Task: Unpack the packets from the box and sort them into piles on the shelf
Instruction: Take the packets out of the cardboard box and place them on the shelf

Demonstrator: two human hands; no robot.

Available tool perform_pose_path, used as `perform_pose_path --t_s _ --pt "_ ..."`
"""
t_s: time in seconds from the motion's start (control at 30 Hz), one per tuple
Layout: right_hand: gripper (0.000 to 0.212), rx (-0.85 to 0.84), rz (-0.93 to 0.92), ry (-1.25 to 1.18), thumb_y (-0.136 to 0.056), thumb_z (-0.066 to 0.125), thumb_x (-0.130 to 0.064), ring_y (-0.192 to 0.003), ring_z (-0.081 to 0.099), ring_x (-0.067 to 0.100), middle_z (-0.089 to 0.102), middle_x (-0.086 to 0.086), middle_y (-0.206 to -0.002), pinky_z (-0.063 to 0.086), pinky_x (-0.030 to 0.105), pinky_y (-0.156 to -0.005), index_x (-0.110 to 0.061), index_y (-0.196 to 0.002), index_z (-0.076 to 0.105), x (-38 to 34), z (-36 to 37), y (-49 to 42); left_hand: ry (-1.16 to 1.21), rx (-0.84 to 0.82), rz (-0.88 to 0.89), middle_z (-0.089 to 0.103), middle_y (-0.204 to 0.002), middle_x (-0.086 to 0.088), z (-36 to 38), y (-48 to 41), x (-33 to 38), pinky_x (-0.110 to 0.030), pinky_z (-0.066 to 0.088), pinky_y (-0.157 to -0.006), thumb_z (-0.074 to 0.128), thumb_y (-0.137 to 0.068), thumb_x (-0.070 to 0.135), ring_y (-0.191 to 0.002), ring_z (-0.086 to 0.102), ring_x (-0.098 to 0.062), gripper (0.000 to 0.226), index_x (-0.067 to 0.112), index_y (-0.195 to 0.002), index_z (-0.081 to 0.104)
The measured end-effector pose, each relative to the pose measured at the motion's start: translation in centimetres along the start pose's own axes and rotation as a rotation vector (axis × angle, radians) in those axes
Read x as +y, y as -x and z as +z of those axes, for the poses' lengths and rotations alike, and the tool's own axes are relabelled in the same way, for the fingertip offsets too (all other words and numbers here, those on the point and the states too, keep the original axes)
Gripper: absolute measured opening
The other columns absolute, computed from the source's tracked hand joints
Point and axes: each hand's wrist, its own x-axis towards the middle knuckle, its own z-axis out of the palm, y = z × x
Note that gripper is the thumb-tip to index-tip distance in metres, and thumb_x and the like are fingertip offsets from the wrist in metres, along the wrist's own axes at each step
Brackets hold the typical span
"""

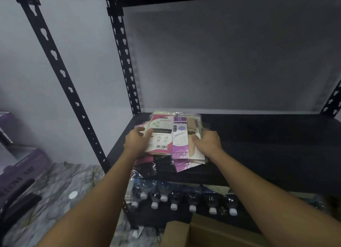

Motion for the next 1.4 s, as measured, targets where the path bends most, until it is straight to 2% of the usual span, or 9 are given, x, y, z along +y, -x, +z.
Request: perform_pose_path --t_s 0.27,0.4,0.57,0.7,0.83,1.0,1.17,1.3,1.4 --pt "0.040 0.071 -0.097 -0.009 -0.089 0.057 -0.036 -0.120 0.042 0.032 0.045 0.013 -0.127 0.046 0.041 -0.094 -0.015 -0.123 0.061 0.0 -1.6 2.2 -0.027 0.004 0.125 0.058 -0.130 -0.002 -1.2 3.7 1.3 -0.054 0.040 -0.104 0.065 -0.088 0.041 -0.116 0.056 -0.026 0.046 0.019 -0.129 0.057" --pt "0.035 0.081 -0.209 -0.050 -0.088 0.060 -0.033 -0.112 0.047 0.030 0.048 0.011 -0.118 0.044 0.037 -0.096 -0.017 -0.120 0.062 1.3 -3.3 5.6 -0.123 0.060 0.270 0.049 -0.138 -0.003 -0.7 8.0 2.3 -0.055 0.036 -0.106 0.063 -0.089 0.039 -0.127 0.045 -0.026 0.044 0.025 -0.130 0.056" --pt "0.028 0.166 -0.264 -0.222 -0.087 0.064 -0.026 -0.092 0.053 0.010 0.049 -0.003 -0.103 0.046 0.021 -0.083 -0.018 -0.113 0.062 6.3 -5.8 12.2 0.001 0.148 0.495 0.051 -0.122 0.002 2.5 17.0 2.2 -0.045 0.037 -0.102 0.065 -0.088 0.033 -0.120 0.042 -0.018 0.032 0.027 -0.119 0.058" --pt "0.018 0.123 -0.227 -0.251 -0.087 0.065 -0.017 -0.073 0.054 0.000 0.055 -0.006 -0.086 0.042 0.008 -0.065 -0.024 -0.103 0.062 14.3 -5.8 18.6 0.079 -0.057 0.477 0.049 -0.108 0.016 8.0 24.9 -1.4 -0.040 0.044 -0.094 0.066 -0.088 0.028 -0.109 0.045 -0.010 0.024 0.038 -0.107 0.055" --pt "0.014 -0.063 0.004 -0.152 -0.087 0.065 -0.020 -0.074 0.056 0.002 0.060 -0.008 -0.082 0.047 0.014 -0.066 -0.029 -0.096 0.062 22.6 -4.5 22.6 -0.007 -0.431 0.302 0.053 -0.117 0.012 14.4 29.8 -6.3 -0.039 0.047 -0.098 0.065 -0.089 0.026 -0.113 0.051 -0.011 0.026 0.032 -0.113 0.056" --pt "0.013 -0.240 0.162 0.027 -0.085 0.064 -0.032 -0.076 0.060 0.007 0.061 -0.017 -0.079 0.052 0.028 -0.072 -0.031 -0.098 0.063 30.6 -2.0 23.9 -0.197 -0.699 0.234 0.058 -0.114 0.002 20.8 31.7 -10.8 -0.035 0.047 -0.092 0.068 -0.084 0.026 -0.109 0.056 -0.019 0.035 0.018 -0.116 0.059" --pt "0.029 -0.395 0.266 0.205 -0.082 0.066 -0.029 -0.099 0.061 0.021 0.066 -0.003 -0.096 0.045 0.032 -0.093 -0.019 -0.108 0.064 36.5 0.5 23.4 -0.322 -0.847 0.127 0.058 -0.119 -0.007 25.7 30.5 -14.4 -0.037 0.048 -0.094 0.072 -0.081 0.022 -0.109 0.058 -0.024 0.043 0.017 -0.121 0.056" --pt "0.036 -0.449 0.426 0.248 -0.084 0.064 -0.024 -0.111 0.058 0.025 0.062 0.010 -0.120 0.044 0.026 -0.093 -0.015 -0.119 0.060 40.7 2.5 22.5 -0.450 -0.925 0.066 0.055 -0.128 -0.010 29.4 28.9 -17.4 -0.037 0.046 -0.097 0.071 -0.083 0.027 -0.117 0.055 -0.028 0.049 0.016 -0.127 0.052" --pt "0.039 -0.459 0.534 0.270 -0.085 0.062 -0.022 -0.115 0.057 0.027 0.061 0.014 -0.123 0.042 0.025 -0.093 -0.013 -0.122 0.056 42.8 3.9 22.3 -0.514 -0.938 -0.004 0.052 -0.134 -0.013 31.9 27.8 -19.3 -0.036 0.042 -0.102 0.068 -0.085 0.031 -0.124 0.050 -0.030 0.051 0.014 -0.129 0.049"
